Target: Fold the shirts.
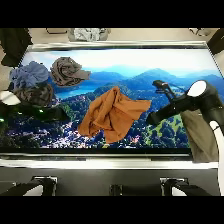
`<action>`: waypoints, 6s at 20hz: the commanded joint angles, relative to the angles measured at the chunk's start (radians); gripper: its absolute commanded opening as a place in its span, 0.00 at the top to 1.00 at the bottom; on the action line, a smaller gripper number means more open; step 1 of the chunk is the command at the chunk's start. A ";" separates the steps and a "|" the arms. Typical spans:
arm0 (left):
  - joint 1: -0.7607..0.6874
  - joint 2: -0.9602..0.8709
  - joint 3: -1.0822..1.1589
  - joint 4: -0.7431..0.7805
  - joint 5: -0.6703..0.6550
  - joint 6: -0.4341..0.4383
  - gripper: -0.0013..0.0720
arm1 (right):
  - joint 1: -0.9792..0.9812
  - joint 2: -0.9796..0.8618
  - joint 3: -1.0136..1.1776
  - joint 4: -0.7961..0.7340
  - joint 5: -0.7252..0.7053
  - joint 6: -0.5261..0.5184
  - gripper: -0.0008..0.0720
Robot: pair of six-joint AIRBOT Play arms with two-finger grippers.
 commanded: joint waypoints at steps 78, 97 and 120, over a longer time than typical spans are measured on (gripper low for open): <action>0.085 0.203 0.156 -0.152 0.047 0.148 0.95 | 0.577 0.080 -0.301 0.250 -0.859 0.447 0.93; 0.454 0.445 0.692 -0.040 -0.069 -0.232 0.95 | 0.072 0.851 0.267 -0.535 -0.402 0.447 0.93; 0.207 -0.192 0.100 -0.170 0.178 -0.134 0.19 | 0.072 -0.176 0.011 0.026 -0.629 0.159 0.24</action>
